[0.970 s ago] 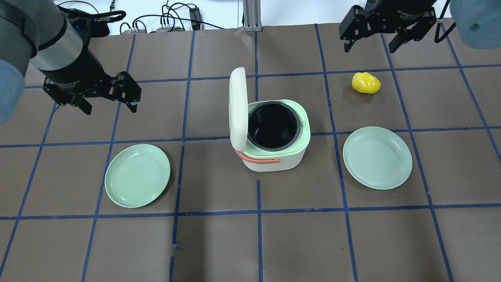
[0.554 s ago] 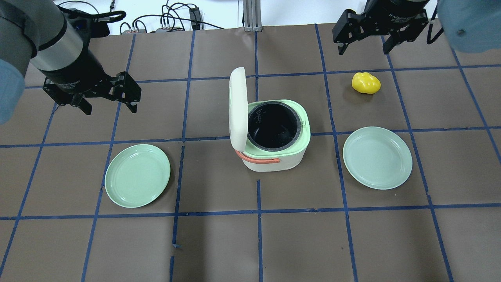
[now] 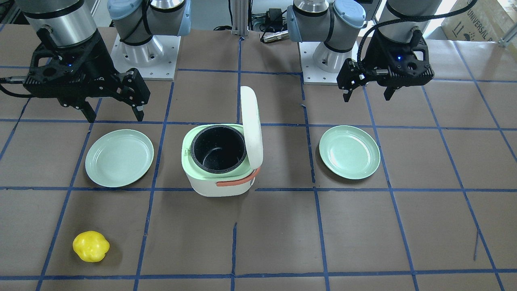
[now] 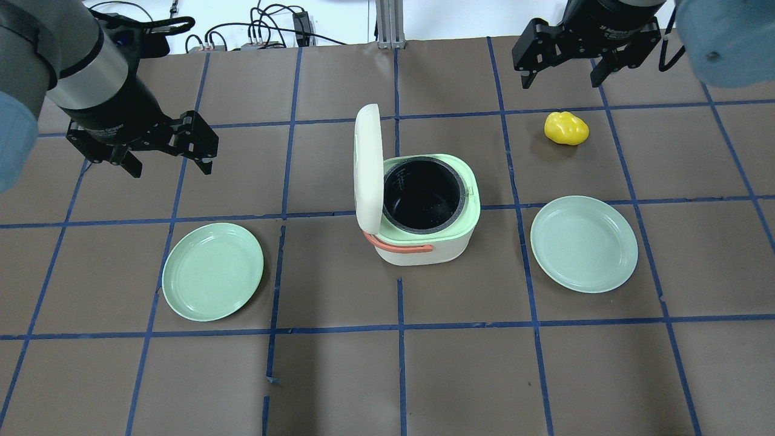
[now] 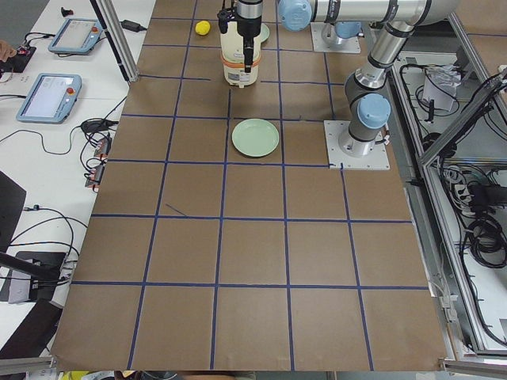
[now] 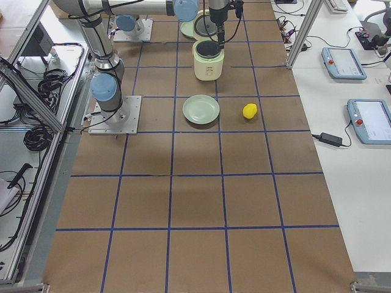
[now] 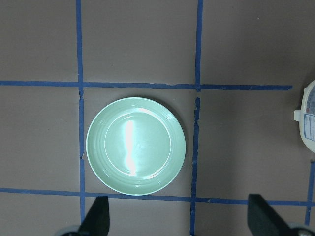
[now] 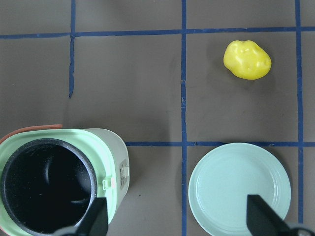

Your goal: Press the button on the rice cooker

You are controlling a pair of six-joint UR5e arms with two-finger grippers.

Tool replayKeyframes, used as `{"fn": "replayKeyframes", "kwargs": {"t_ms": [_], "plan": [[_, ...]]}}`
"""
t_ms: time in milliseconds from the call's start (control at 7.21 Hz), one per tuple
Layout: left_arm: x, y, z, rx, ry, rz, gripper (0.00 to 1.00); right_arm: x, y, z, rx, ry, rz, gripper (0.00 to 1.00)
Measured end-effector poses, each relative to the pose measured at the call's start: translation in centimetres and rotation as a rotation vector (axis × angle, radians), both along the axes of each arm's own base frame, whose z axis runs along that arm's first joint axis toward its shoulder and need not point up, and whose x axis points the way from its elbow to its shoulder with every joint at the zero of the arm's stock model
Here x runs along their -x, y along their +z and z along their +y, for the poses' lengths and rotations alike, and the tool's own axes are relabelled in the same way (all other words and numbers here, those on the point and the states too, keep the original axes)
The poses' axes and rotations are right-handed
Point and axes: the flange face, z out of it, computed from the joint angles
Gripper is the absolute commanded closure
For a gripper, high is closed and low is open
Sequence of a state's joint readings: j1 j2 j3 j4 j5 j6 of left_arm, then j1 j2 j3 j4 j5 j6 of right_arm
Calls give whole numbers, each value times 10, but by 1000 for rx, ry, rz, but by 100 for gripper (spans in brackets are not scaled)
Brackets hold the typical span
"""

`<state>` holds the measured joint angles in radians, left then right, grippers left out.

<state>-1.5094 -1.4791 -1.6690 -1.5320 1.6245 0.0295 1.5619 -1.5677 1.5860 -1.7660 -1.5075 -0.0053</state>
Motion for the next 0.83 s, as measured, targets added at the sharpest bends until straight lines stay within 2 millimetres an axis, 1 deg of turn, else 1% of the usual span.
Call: {"fn": "replayKeyframes", "kwargs": {"t_ms": [416, 832], "plan": [[0, 0, 0, 1, 0, 0, 0, 8, -4, 6, -31, -18, 24, 1], [0, 0, 0, 0, 0, 0, 0, 10, -7, 11, -84, -23, 38, 1]]}}
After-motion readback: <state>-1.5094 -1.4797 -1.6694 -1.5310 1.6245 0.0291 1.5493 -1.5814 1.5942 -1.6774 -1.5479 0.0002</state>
